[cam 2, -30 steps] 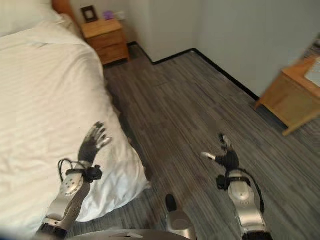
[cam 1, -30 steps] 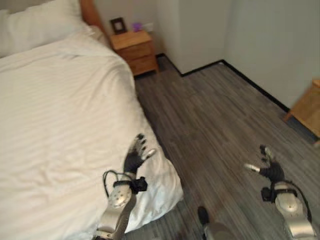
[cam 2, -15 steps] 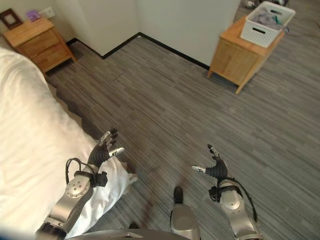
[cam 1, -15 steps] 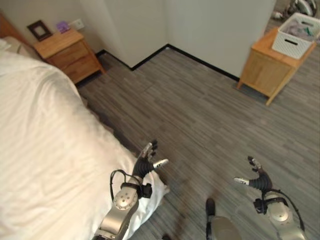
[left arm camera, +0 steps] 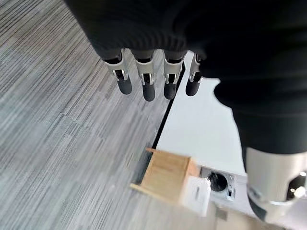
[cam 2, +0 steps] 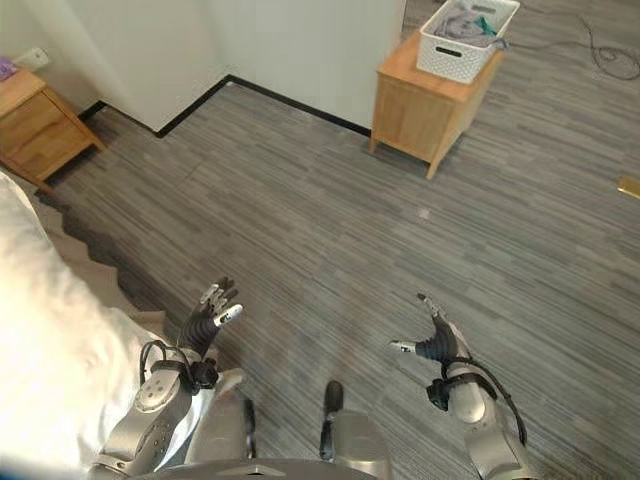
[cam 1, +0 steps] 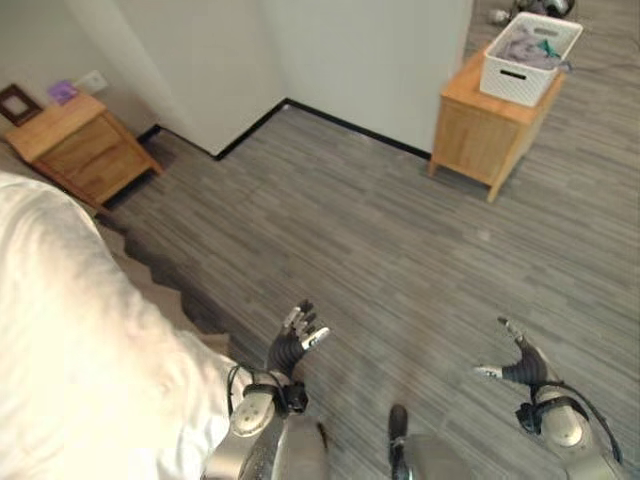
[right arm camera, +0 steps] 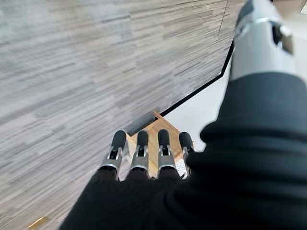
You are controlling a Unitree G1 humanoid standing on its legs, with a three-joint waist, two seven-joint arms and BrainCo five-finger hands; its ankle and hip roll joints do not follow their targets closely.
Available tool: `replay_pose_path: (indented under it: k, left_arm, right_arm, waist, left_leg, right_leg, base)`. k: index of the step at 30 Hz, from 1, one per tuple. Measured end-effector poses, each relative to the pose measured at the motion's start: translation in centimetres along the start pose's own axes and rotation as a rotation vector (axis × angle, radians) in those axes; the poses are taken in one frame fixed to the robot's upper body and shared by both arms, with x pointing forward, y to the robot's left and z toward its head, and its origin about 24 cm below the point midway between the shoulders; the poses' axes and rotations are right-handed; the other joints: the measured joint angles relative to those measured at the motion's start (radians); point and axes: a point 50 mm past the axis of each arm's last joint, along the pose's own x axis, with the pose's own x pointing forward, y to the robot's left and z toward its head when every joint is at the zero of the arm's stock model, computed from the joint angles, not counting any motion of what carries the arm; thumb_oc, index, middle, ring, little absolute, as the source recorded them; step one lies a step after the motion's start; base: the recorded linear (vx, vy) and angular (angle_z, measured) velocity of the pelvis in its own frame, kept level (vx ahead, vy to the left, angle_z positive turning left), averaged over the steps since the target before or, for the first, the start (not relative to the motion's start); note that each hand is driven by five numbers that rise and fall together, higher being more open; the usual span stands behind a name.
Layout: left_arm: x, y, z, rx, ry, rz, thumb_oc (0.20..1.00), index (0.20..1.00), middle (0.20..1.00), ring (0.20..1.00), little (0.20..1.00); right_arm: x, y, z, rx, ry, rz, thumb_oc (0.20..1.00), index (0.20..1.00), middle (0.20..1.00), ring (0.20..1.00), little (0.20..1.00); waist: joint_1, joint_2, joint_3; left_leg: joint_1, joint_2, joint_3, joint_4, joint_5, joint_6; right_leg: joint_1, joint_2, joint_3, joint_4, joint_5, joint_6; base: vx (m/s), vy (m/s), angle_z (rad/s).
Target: Making the bed.
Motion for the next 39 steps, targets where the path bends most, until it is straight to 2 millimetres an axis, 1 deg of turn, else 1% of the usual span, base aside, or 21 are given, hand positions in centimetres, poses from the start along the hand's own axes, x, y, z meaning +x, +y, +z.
replay_pose_path:
  k: [1,2,6,8,10,11,12,13,16,19,21,22,23,25,26,28,30,32,35,37,39]
  left_arm:
    - [-0.2,0.0,-0.1,-0.014,-0.003,0.010,1.000,1.000,1.000,1.000,1.000]
    - [-0.1,0.0,-0.4,-0.031,0.007,0.027,1.000,1.000,1.000,1.000,1.000]
    - [0.0,0.8,-0.1,-0.033,-0.007,0.081,1.000,1.000,1.000,1.000,1.000]
    - [-0.4,1.1,-0.4,-0.032,0.004,0.108,1.000,1.000,1.000,1.000,1.000]
    - [-1.2,1.8,-1.0,-0.044,0.025,0.155,1.000,1.000,1.000,1.000,1.000]
    - [-1.5,1.7,-1.5,-0.051,0.041,0.167,1.000,1.000,1.000,1.000,1.000]
    - [-1.9,1.7,-1.4,-0.025,0.048,0.169,1.000,1.000,1.000,1.000,1.000]
    - [-1.4,1.8,-0.9,0.006,0.035,0.164,1.000,1.000,1.000,1.000,1.000]
    - [-0.1,0.8,-0.1,0.013,-0.003,0.151,1.000,1.000,1.000,1.000,1.000]
    - [0.9,1.1,1.3,0.029,-0.054,0.162,1.000,1.000,1.000,1.000,1.000]
    - [1.0,2.0,1.8,0.031,-0.074,0.210,1.000,1.000,1.000,1.000,1.000]
    - [0.7,2.8,1.8,0.044,-0.074,0.236,1.000,1.000,1.000,1.000,1.000]
    - [0.2,3.5,1.3,0.050,-0.050,0.264,1.000,1.000,1.000,1.000,1.000]
    - [-0.3,3.4,0.5,0.028,-0.021,0.273,1.000,1.000,1.000,1.000,1.000]
    - [0.1,2.6,-0.2,0.021,0.006,0.247,1.000,1.000,1.000,1.000,1.000]
    - [-0.2,2.2,0.0,0.035,-0.003,0.209,1.000,1.000,1.000,1.000,1.000]
    - [-0.1,2.2,-0.4,0.024,0.014,0.221,1.000,1.000,1.000,1.000,1.000]
    - [-0.6,2.3,-1.2,0.003,0.041,0.236,1.000,1.000,1.000,1.000,1.000]
    - [-0.1,1.8,-0.8,-0.013,0.018,0.223,1.000,1.000,1.000,1.000,1.000]
    - [0.3,1.7,-0.4,-0.017,0.003,0.214,1.000,1.000,1.000,1.000,1.000]
    - [0.2,1.9,-0.8,-0.008,0.027,0.219,1.000,1.000,1.000,1.000,1.000]
  right_arm:
    - [0.2,-0.1,0.2,-0.003,-0.007,-0.005,1.000,1.000,1.000,1.000,1.000]
    - [0.1,-0.1,0.4,-0.004,-0.014,-0.003,1.000,1.000,1.000,1.000,1.000]
    - [-0.9,1.6,-0.2,-0.001,0.018,0.060,1.000,1.000,1.000,1.000,1.000]
    - [-1.0,2.3,-0.4,0.000,0.034,0.085,1.000,1.000,1.000,1.000,1.000]
    - [-1.2,3.1,-0.3,0.024,0.043,0.102,1.000,1.000,1.000,1.000,1.000]
    - [-1.5,3.4,-0.6,0.025,0.057,0.109,1.000,1.000,1.000,1.000,1.000]
    - [-1.9,4.3,-0.6,0.020,0.063,0.134,1.000,1.000,1.000,1.000,1.000]
    - [-1.9,4.4,0.1,0.012,0.029,0.142,1.000,1.000,1.000,1.000,1.000]
    - [-1.9,3.8,0.4,0.003,0.014,0.128,1.000,1.000,1.000,1.000,1.000]
    - [-1.9,4.0,0.5,0.004,0.015,0.130,1.000,1.000,1.000,1.000,1.000]
    - [-1.3,3.8,1.3,0.011,-0.016,0.117,1.000,1.000,1.000,1.000,1.000]
    - [-1.2,3.9,1.6,0.013,-0.030,0.121,1.000,1.000,1.000,1.000,1.000]
    - [-1.1,3.6,1.7,0.014,-0.032,0.107,1.000,1.000,1.000,1.000,1.000]
    - [-0.2,2.8,2.2,-0.007,-0.059,0.085,1.000,1.000,1.000,1.000,1.000]
    - [0.5,1.6,2.5,-0.042,-0.080,0.056,1.000,1.000,1.000,1.000,1.000]
    - [-0.2,1.9,2.0,-0.044,-0.061,0.074,1.000,1.000,1.000,1.000,1.000]
    - [0.4,2.1,2.5,-0.034,-0.073,0.073,1.000,1.000,1.000,1.000,1.000]
    - [0.7,2.9,2.8,-0.003,-0.070,0.087,1.000,1.000,1.000,1.000,1.000]
    - [-0.6,3.4,1.1,0.013,0.000,0.107,1.000,1.000,1.000,1.000,1.000]
    - [-0.5,3.2,1.2,0.011,-0.004,0.103,1.000,1.000,1.000,1.000,1.000]
    - [-0.3,3.2,1.3,0.071,0.010,0.080,1.000,1.000,1.000,1.000,1.000]
  waist:
    - [0.006,0.010,0.000]
    - [0.003,0.042,-0.007]
    - [0.008,0.045,-0.049]
    - [0.025,0.010,-0.090]
    - [0.025,-0.040,-0.116]
    - [0.024,-0.038,-0.133]
    - [0.062,-0.015,-0.177]
    - [0.043,-0.035,-0.158]
    - [-0.008,0.009,-0.120]
    - [-0.034,0.013,-0.101]
    - [-0.035,0.028,-0.082]
    - [-0.034,-0.002,-0.089]
    - [-0.033,-0.001,-0.086]
    - [-0.032,0.025,-0.084]
    - [-0.076,0.051,-0.066]
    - [-0.089,-0.002,-0.085]
    - [-0.082,0.015,-0.074]
    - [-0.066,0.011,-0.068]
    - [-0.118,0.018,-0.068]
    - [-0.118,0.028,-0.077]
    - [-0.129,0.034,-0.076]
  left_leg:
    - [0.002,0.010,0.029,-0.081,-0.007,-0.008]
    - [0.029,0.018,0.127,-0.377,0.004,0.004]
    - [0.031,-0.062,0.334,-0.738,0.023,0.038]
    - [-0.003,-0.087,0.360,-0.659,0.031,0.067]
    - [0.034,-0.163,0.373,-0.549,-0.004,0.181]
    - [0.071,-0.182,0.363,-0.524,-0.025,0.234]
    - [0.190,-0.203,0.277,-0.664,0.020,0.327]
    - [0.199,-0.202,0.229,-0.644,0.010,0.334]
    - [0.333,-0.194,0.083,-0.706,-0.020,0.283]
    - [0.414,-0.152,0.015,-0.680,-0.028,0.244]
    - [0.430,-0.082,-0.020,-0.624,-0.053,0.204]
    - [0.460,-0.055,-0.031,-0.621,-0.073,0.171]
    - [0.472,-0.022,-0.036,-0.603,-0.114,0.105]
    - [0.464,0.024,-0.046,-0.602,-0.116,0.100]
    - [0.400,0.075,-0.142,-0.535,-0.095,0.089]
    - [0.423,0.088,-0.136,-0.580,-0.047,0.057]
    - [0.419,0.128,-0.151,-0.579,0.002,0.026]
    - [0.411,0.082,-0.192,-0.563,0.024,0.006]
    - [0.359,0.069,0.034,-0.547,0.139,0.025]
    - [0.355,0.090,0.185,-0.577,0.152,0.044]
    - [0.353,0.096,0.336,-0.575,0.081,0.018]
  right_leg:
    - [-0.008,0.009,-0.008,0.050,-0.028,-0.028]
    - [0.043,0.052,-0.047,0.035,-0.041,-0.087]
    - [0.166,0.115,-0.105,-0.003,-0.141,-0.014]
    - [0.209,0.126,-0.110,-0.037,-0.185,0.033]
    - [0.267,0.110,-0.118,0.003,-0.201,0.058]
    - [0.247,0.122,-0.121,0.114,-0.212,0.064]
    - [0.123,0.128,-0.157,0.482,-0.208,0.117]
    - [-0.018,0.039,-0.201,0.812,-0.133,0.100]
    - [-0.248,-0.083,-0.152,1.006,-0.163,0.066]
    - [-0.361,-0.215,-0.068,0.754,-0.157,0.064]
    - [-0.301,-0.183,-0.002,0.333,-0.043,0.073]
    - [-0.237,-0.148,0.090,0.137,0.051,0.087]
    - [-0.179,-0.102,0.139,0.096,0.162,0.077]
    - [-0.199,-0.043,0.190,0.222,0.092,0.028]
    - [-0.288,0.037,0.373,0.443,0.064,0.055]
    - [-0.163,0.029,0.448,0.320,-0.097,0.072]
    - [-0.153,0.055,0.385,0.338,-0.094,0.036]
    - [-0.093,0.024,0.346,0.301,-0.086,0.010]
    - [0.032,-0.049,0.146,0.205,-0.075,-0.006]
    - [0.038,-0.069,0.072,0.165,-0.073,-0.016]
    - [0.062,-0.081,-0.001,0.127,-0.056,-0.017]
  base:
    - [0.66,0.038,-0.17]
    - [0.64,0.054,0.02]
    - [0.68,0.018,0.22]
    - [0.88,0.025,0.15]
    - [0.44,0.047,0.20]
    - [0.41,0.124,-0.17]
    - [0.53,0.123,-0.05]
    - [0.50,0.056,0.21]
    - [0.30,-0.067,1.00]
    - [0.35,-0.278,1.52]
    - [0.34,-0.295,1.38]
    - [0.31,-0.260,1.38]
    - [0.25,-0.263,1.01]
    - [0.13,-0.185,1.01]
    - [0.13,-0.182,1.80]
    - [0.24,-0.397,2.00]
    - [0.11,-0.241,0.97]
    - [-0.10,-0.173,0.77]
    - [-0.21,-0.121,1.65]
    - [-0.02,0.027,1.44]
    - [0.07,0.153,1.17]
